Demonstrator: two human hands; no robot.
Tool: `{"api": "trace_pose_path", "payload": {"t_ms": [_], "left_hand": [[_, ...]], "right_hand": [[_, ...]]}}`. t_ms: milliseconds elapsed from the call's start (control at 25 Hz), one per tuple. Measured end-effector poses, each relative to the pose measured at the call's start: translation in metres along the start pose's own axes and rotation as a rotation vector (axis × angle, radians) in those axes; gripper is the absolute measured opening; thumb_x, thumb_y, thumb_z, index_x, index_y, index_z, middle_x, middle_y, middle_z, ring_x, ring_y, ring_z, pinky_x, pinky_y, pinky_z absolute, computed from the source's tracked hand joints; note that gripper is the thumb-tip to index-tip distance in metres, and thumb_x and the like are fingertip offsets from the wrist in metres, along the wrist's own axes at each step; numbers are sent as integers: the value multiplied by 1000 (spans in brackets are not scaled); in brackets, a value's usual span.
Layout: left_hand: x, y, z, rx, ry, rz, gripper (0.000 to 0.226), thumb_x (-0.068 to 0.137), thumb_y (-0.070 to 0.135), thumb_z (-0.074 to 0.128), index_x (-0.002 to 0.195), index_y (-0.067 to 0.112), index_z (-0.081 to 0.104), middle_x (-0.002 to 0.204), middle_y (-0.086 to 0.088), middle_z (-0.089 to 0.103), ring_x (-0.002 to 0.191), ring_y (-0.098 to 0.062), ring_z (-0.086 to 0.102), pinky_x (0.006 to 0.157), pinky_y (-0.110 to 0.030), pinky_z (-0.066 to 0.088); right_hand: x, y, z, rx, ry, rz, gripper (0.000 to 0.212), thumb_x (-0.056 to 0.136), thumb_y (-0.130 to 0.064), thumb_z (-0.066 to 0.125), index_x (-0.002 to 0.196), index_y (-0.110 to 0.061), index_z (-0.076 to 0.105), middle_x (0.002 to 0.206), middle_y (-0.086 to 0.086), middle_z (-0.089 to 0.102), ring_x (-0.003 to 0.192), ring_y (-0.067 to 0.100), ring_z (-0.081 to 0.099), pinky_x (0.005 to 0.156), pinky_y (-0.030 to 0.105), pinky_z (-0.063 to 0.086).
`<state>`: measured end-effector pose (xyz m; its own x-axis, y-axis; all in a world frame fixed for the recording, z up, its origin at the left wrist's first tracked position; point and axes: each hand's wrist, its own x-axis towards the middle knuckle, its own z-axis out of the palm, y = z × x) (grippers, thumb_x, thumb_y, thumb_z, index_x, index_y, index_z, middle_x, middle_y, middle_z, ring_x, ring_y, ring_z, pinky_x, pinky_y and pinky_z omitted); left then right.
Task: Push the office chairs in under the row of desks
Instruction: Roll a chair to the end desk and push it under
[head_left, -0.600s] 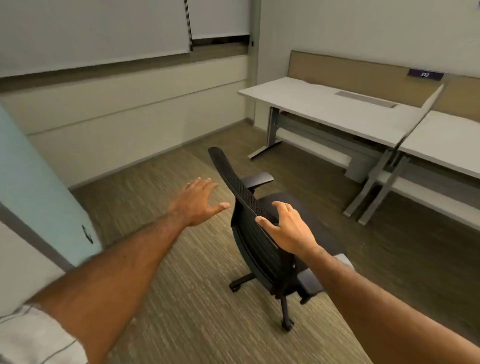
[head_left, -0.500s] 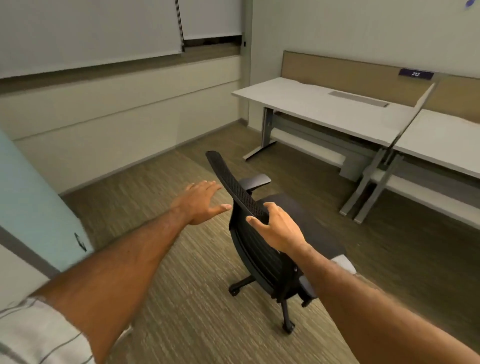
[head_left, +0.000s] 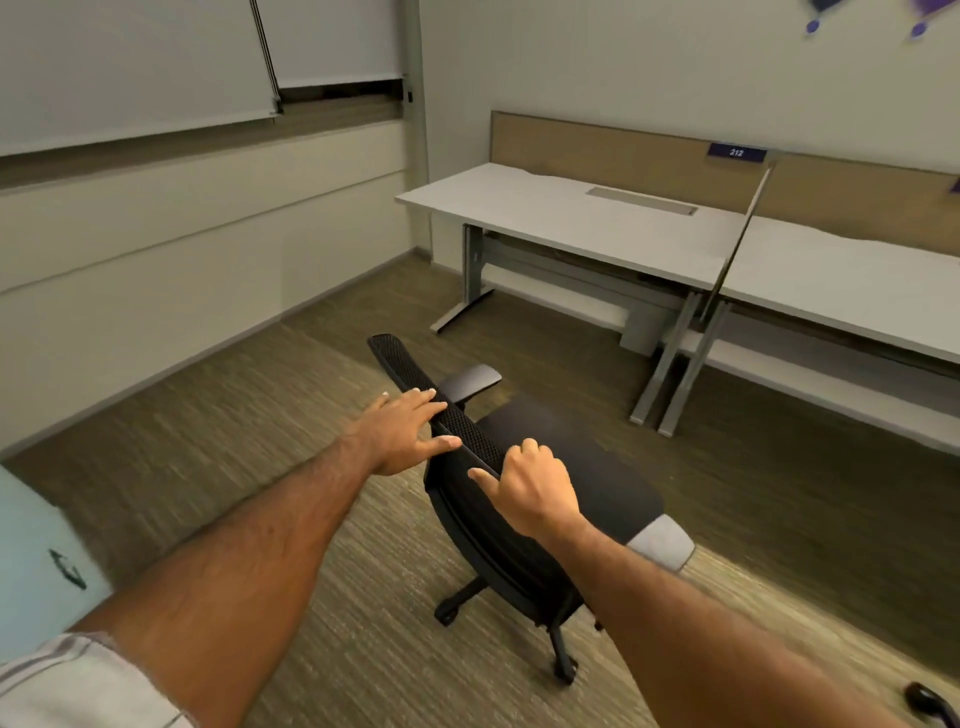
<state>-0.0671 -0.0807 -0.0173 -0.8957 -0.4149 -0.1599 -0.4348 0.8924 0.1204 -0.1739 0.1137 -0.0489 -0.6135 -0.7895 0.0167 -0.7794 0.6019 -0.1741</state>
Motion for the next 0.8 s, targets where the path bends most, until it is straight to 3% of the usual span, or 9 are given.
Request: {"api": "trace_pose_path", "payload": {"t_ms": [200, 320, 440, 560, 640, 800], "left_hand": [[12, -8, 2, 33, 19, 32, 84, 93, 76, 39, 160, 26, 27, 169, 0, 20, 155, -14, 14, 125, -48, 8], [21, -9, 1, 43, -13, 55, 91, 88, 81, 41, 159, 25, 29, 167, -1, 25, 154, -16, 18, 126, -50, 9], [33, -9, -1, 85, -56, 122, 100, 80, 90, 40, 155, 24, 39, 157, 0, 42, 146, -18, 35, 124, -45, 20], [48, -8, -2, 126, -95, 213, 107, 65, 102, 34, 139, 28, 55, 128, 8, 62, 116, -14, 56, 103, -36, 41], [59, -7, 0, 107, -106, 232, 110, 53, 108, 30, 125, 31, 63, 107, 14, 64, 96, -10, 58, 86, -33, 46], [80, -9, 10, 120, 81, 244, 108, 47, 112, 22, 100, 29, 65, 91, 12, 63, 83, -13, 60, 74, -36, 50]], "right_hand": [[-14, 43, -4, 0, -29, -116, 66, 97, -72, 41, 103, -10, 64, 103, 7, 57, 97, 26, 56, 83, 39, 46], [-26, 84, -14, 21, -87, -123, 68, 91, -79, 44, 107, -16, 64, 101, -1, 56, 95, 21, 56, 79, 34, 43], [-32, 102, -27, 39, -198, 13, 90, 71, -100, 38, 111, -24, 61, 104, -5, 63, 95, 19, 61, 83, 39, 52], [-32, 104, -24, 47, -180, 127, 105, 57, -111, 22, 98, -24, 64, 92, -4, 67, 84, 19, 64, 78, 43, 56], [-27, 106, -23, -14, -80, 123, 103, 58, -111, 19, 86, -22, 63, 81, -3, 66, 73, 18, 63, 70, 42, 57], [-4, 125, -24, -72, -3, 77, 96, 61, -110, 19, 72, -23, 57, 69, -7, 60, 63, 13, 57, 61, 38, 51]]}}
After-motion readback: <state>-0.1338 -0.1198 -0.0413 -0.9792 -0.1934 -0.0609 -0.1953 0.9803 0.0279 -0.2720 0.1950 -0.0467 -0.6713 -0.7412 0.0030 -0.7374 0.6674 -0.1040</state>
